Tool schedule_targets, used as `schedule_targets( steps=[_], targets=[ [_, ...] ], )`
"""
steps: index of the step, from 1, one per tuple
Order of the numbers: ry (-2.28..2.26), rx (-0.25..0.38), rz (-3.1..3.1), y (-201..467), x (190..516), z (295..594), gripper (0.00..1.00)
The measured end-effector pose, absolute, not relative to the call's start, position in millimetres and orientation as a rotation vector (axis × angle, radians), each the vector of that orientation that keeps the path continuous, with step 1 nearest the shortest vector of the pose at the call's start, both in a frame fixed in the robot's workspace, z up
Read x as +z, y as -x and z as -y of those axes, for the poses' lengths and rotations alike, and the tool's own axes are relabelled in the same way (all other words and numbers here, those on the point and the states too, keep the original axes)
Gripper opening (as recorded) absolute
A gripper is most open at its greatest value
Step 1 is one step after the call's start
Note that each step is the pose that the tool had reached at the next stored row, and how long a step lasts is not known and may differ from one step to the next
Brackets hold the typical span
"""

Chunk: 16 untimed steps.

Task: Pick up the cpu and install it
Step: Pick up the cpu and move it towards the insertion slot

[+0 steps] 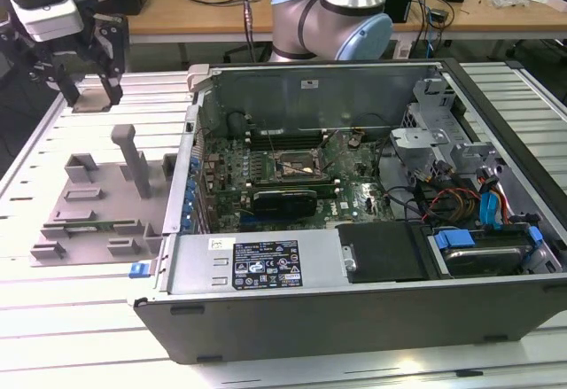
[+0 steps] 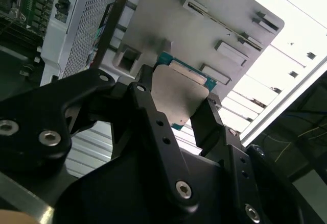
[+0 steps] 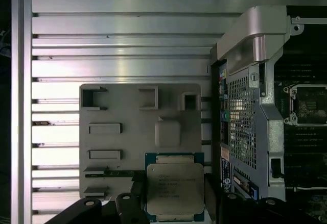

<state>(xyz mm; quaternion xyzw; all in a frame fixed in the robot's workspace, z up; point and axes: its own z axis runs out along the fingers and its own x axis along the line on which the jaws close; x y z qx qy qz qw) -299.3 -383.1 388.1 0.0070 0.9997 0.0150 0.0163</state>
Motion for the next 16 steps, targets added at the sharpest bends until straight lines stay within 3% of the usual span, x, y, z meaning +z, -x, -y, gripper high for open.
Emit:
schedule_targets(
  steps=[16],
  targets=[
    [-0.022,0.047,-3.109,263.3,388.2,383.2,0.54]
  ],
)
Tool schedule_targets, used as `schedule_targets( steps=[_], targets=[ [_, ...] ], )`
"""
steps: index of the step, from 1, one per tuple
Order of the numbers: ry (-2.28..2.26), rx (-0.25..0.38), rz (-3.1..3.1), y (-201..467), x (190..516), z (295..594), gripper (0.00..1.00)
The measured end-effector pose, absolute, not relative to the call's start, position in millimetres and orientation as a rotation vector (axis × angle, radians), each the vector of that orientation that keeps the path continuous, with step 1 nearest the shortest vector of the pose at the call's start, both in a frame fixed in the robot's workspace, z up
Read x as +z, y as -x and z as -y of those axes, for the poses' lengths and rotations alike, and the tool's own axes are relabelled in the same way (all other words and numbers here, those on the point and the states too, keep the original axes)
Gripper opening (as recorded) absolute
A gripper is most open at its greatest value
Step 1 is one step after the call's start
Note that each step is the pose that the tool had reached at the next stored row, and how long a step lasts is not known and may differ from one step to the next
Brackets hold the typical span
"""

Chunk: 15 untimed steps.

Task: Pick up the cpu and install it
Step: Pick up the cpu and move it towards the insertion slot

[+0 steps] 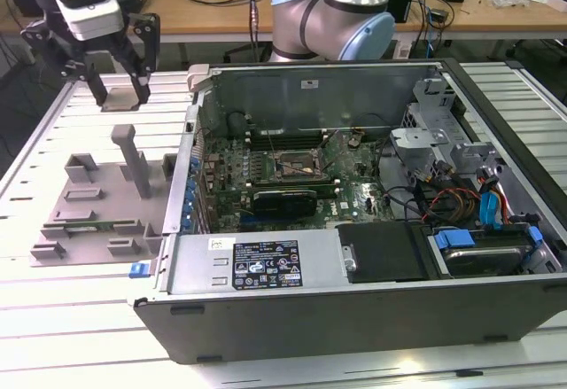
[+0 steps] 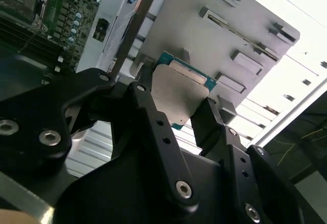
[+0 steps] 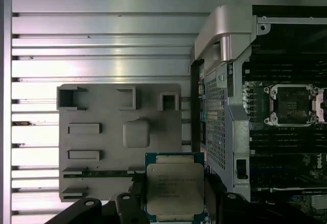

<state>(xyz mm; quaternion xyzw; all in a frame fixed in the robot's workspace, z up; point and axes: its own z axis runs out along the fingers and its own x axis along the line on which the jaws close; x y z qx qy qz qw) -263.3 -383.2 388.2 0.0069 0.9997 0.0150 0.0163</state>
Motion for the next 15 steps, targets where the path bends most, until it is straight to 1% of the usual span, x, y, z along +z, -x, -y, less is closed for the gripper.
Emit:
schedule_targets(
  steps=[15],
  targets=[
    [-0.022,0.047,-3.109,232.4,388.2,383.4,0.54]
  ],
)
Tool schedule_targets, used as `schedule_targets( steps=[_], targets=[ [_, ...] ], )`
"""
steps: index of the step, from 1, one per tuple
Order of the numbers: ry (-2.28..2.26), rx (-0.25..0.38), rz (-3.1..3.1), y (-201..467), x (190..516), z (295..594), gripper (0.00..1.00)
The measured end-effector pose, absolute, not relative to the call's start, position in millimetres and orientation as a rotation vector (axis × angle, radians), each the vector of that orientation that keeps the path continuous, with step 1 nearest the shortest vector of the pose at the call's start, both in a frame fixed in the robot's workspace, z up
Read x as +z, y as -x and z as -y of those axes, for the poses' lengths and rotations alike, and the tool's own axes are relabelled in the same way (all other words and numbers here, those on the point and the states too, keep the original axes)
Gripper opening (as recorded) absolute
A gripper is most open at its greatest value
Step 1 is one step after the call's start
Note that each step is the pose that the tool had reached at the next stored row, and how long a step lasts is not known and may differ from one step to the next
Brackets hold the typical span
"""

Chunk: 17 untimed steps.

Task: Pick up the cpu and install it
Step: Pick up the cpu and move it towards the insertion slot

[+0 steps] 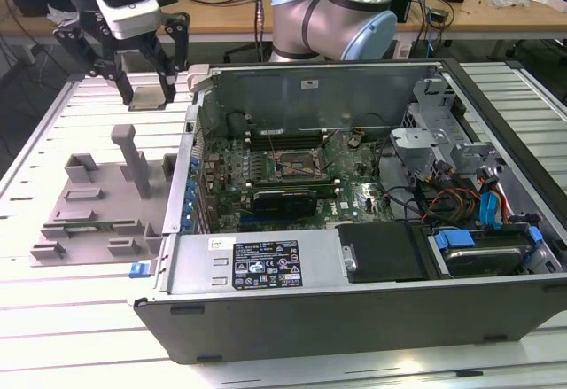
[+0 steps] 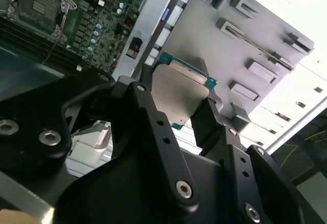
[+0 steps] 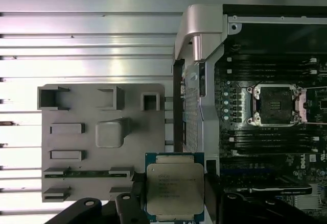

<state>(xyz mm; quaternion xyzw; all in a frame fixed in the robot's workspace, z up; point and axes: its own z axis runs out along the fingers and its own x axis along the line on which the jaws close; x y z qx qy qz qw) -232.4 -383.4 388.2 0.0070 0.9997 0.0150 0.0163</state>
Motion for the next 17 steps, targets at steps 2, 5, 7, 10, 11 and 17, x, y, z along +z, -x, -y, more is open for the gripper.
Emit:
schedule_targets(
  steps=[2,5,7,10,11,17],
  targets=[
    [-0.022,0.047,-3.109,231.5,388.2,383.4,0.54],
    [-0.022,0.047,-3.109,229.2,388.1,383.3,0.54],
    [-0.022,0.047,-3.109,221.6,388.2,383.4,0.54],
    [-0.022,0.047,-3.109,210.3,388.2,383.4,0.54],
    [-0.022,0.047,-3.109,205.2,388.2,383.5,0.54],
    [-0.022,0.047,-3.109,189.8,388.1,383.5,0.54]
  ],
)
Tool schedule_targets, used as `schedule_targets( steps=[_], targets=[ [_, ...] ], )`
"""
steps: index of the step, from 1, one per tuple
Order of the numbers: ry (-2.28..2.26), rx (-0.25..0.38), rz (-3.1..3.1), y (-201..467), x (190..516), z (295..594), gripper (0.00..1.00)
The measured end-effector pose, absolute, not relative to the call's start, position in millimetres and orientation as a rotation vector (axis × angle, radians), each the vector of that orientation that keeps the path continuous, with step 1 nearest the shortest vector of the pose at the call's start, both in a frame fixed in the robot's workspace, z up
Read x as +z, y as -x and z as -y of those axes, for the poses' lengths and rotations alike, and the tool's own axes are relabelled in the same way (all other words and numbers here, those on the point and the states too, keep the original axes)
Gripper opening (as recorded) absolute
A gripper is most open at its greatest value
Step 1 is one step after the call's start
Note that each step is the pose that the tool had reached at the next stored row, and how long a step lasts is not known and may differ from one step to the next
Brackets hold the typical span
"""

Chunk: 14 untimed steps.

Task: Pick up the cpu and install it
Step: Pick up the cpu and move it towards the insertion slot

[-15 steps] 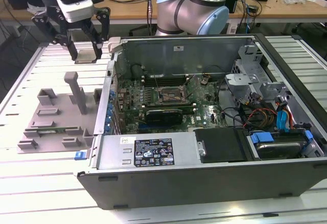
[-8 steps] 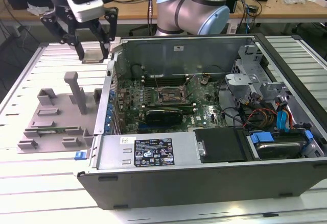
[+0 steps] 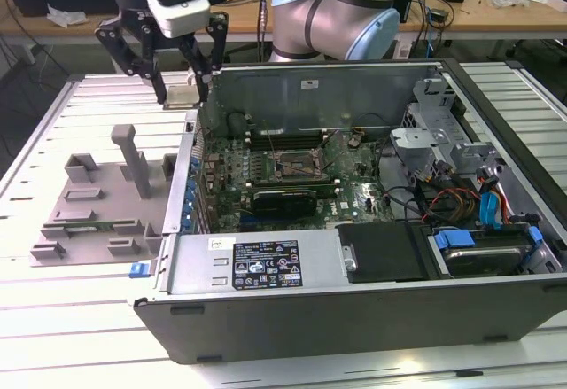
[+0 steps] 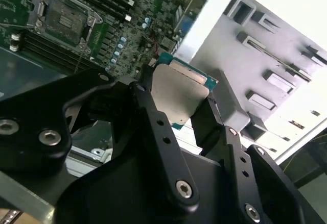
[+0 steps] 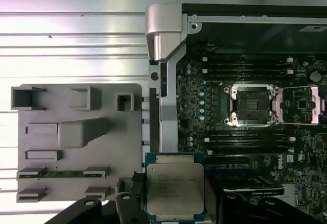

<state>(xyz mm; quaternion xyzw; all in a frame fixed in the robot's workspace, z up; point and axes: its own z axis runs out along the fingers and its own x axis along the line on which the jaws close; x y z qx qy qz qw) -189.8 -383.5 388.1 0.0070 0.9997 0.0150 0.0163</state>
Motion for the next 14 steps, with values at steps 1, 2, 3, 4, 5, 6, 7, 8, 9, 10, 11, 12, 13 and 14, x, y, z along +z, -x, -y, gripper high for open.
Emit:
schedule_targets(
  steps=[1,2,3,4,5,6,7,8,9,10,11,12,13,14],
  targets=[
    [-0.022,0.047,-3.109,187.4,388.2,383.5,0.54],
    [-0.022,0.047,-3.109,184.9,388.1,383.5,0.54],
    [-0.021,0.047,-3.109,181.5,388.2,383.5,0.54],
    [-0.022,0.047,-3.109,179.5,388.2,383.5,0.54],
    [-0.022,0.047,-3.109,177.2,388.1,383.5,0.54],
    [-0.022,0.047,-3.109,174.3,388.2,383.6,0.54],
    [-0.022,0.047,-3.109,171.9,388.2,383.6,0.54],
    [-0.022,0.047,-3.109,170.0,388.2,383.6,0.54],
    [-0.022,0.047,-3.109,167.6,388.2,383.6,0.54],
    [-0.021,0.047,-3.109,165.1,388.1,383.6,0.54],
    [-0.022,0.047,-3.109,160.5,388.1,383.5,0.54],
    [-0.022,0.047,-3.109,156.9,388.1,383.5,0.54],
    [-0.022,0.047,-3.109,151.1,388.2,383.6,0.54],
    [-0.022,0.047,-3.109,146.3,388.1,383.6,0.54]
  ],
)
